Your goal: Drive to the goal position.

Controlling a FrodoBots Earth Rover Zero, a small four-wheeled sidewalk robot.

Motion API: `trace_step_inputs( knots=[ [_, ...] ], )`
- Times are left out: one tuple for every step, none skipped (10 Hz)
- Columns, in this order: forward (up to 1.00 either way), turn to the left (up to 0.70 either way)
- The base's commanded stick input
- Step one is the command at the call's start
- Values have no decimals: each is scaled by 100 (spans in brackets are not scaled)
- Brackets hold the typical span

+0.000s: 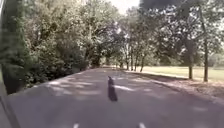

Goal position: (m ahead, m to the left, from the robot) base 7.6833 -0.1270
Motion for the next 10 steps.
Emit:
trace_step_inputs(
  knots=[
    [70,0],
    [70,0],
    [70,0],
    [70,0],
    [70,0],
    [70,0],
    [70,0],
    [70,0],
    [70,0],
    [70,0]
  ],
)
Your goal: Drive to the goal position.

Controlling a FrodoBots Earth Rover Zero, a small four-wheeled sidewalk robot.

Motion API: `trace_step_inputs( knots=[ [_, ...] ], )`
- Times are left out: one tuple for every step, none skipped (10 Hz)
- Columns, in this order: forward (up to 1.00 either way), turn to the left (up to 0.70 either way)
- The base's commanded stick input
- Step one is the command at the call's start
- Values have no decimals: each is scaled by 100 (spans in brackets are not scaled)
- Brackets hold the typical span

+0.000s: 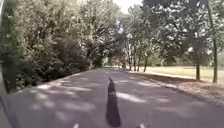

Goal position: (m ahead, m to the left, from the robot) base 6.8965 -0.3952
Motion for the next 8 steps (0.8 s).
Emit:
trace_step_inputs(
  knots=[
    [70,0],
    [70,0],
    [70,0],
    [70,0],
    [70,0],
    [70,0],
    [70,0],
    [70,0]
  ],
)
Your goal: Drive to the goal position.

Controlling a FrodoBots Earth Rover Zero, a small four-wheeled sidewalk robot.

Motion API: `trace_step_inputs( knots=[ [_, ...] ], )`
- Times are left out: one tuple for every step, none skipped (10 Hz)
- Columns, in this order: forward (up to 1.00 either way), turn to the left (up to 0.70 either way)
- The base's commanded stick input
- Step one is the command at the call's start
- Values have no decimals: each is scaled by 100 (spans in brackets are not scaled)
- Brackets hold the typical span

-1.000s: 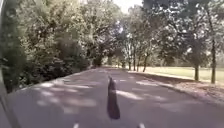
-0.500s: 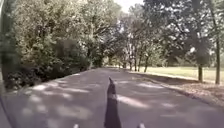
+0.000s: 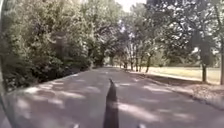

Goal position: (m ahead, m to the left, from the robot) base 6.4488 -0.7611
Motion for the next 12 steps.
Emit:
trace_step_inputs(
  knots=[
    [70,0],
    [70,0],
    [70,0],
    [70,0],
    [70,0],
    [70,0],
    [70,0],
    [70,0],
    [70,0],
    [70,0],
    [70,0],
    [70,0]
  ],
)
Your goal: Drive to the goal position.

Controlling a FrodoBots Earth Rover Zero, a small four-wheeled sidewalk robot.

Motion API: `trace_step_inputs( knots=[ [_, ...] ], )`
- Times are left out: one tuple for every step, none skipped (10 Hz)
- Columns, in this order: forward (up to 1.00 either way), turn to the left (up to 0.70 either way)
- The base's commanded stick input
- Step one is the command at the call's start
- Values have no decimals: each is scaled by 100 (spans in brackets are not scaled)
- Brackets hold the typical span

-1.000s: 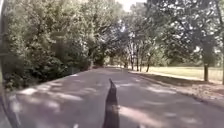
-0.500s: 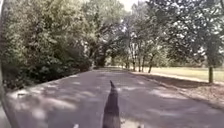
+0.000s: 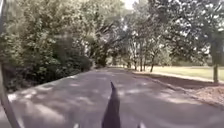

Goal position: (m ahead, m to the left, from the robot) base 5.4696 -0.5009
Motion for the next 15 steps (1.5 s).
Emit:
trace_step_inputs(
  knots=[
    [70,0],
    [70,0],
    [70,0],
    [70,0],
    [70,0],
    [70,0],
    [70,0],
    [70,0],
    [70,0],
    [70,0],
    [70,0],
    [70,0],
    [70,0],
    [70,0],
    [70,0]
  ],
)
